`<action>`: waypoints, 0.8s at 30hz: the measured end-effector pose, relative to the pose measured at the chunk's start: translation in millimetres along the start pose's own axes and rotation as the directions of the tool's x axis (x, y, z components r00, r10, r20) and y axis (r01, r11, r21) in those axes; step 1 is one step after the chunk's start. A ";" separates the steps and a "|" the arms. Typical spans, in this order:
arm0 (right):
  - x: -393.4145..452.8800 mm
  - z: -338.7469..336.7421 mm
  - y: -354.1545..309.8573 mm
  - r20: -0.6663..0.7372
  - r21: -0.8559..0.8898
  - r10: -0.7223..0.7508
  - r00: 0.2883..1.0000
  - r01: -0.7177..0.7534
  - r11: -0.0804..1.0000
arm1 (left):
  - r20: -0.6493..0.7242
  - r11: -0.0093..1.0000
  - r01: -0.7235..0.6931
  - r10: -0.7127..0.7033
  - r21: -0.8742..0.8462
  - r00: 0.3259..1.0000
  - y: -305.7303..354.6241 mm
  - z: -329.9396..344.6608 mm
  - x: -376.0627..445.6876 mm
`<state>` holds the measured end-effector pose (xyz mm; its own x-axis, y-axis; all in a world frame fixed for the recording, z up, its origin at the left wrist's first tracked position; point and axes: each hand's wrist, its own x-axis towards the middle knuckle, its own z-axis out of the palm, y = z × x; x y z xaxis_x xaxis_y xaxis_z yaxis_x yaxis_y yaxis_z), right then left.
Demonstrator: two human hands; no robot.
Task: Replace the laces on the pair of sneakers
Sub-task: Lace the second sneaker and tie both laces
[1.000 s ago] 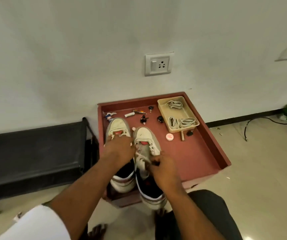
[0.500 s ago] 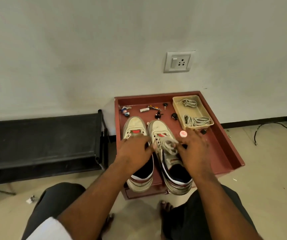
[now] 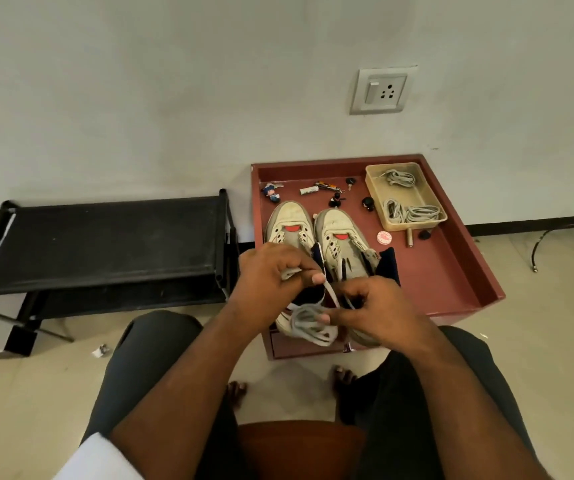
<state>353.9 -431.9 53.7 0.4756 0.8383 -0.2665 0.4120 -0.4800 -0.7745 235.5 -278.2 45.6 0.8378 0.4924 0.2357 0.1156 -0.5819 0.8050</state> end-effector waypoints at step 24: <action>126.1 -27.9 -8.3 -0.351 0.340 0.060 0.935 0.067 0.938 | -0.080 0.826 0.563 -0.560 0.019 0.824 -99.4 -35.1 78.3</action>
<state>432.2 -329.4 42.6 0.7418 0.6640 -0.0945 0.1545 -0.3063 -0.9393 270.9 -159.0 3.1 0.5832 0.7839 -0.2129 0.5777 -0.2160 0.7872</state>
